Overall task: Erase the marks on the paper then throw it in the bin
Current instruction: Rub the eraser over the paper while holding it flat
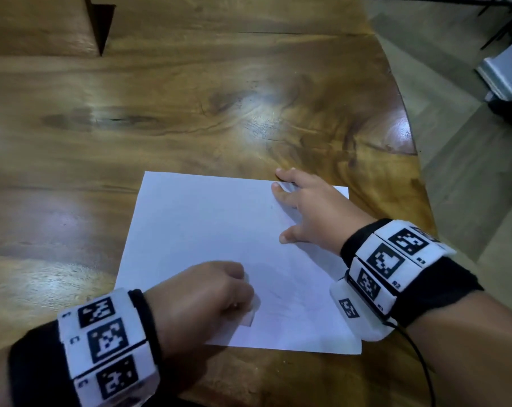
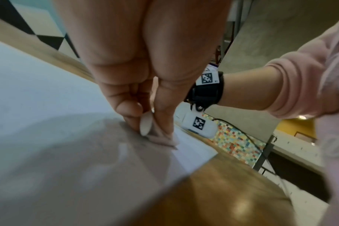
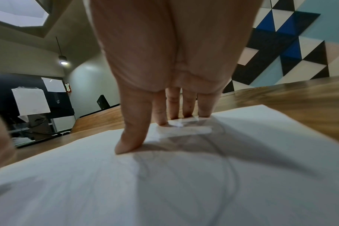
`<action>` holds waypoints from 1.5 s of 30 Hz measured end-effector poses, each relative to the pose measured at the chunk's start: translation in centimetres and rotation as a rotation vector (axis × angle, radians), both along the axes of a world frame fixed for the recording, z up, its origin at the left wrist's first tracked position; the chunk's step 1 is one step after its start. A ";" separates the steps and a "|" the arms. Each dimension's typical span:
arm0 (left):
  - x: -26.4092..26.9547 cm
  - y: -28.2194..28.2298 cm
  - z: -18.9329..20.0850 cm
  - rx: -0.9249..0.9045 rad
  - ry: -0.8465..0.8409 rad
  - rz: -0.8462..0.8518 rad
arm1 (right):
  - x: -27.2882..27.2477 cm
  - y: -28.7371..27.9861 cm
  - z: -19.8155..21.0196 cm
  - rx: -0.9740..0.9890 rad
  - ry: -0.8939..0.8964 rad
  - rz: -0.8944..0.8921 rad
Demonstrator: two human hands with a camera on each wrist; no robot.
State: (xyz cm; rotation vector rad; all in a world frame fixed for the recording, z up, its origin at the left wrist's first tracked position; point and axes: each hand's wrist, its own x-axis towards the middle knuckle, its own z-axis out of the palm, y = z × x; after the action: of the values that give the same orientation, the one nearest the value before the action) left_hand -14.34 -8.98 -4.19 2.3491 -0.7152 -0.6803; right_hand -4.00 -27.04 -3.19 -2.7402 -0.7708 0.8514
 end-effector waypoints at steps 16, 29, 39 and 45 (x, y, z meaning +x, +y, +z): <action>4.4 -0.9 -0.2 0.069 -0.174 0.088 | 0.0 0.0 -0.1 0.039 0.030 -0.021; 0.5 0.0 0.1 0.148 -0.049 0.063 | -0.2 -1.4 -0.3 0.035 0.006 -0.080; 11.3 -3.5 2.0 0.136 -0.091 0.447 | -1.2 -2.0 -0.4 0.015 -0.005 -0.093; 11.2 -4.9 1.3 0.143 -0.019 0.468 | -1.5 -2.0 -0.3 0.022 -0.011 -0.095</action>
State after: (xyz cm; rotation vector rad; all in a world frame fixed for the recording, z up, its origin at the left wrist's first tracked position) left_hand -3.12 -13.86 -2.89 2.5248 -0.1098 -0.5127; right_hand -5.49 -29.04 -3.49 -2.7392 -0.6426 0.8047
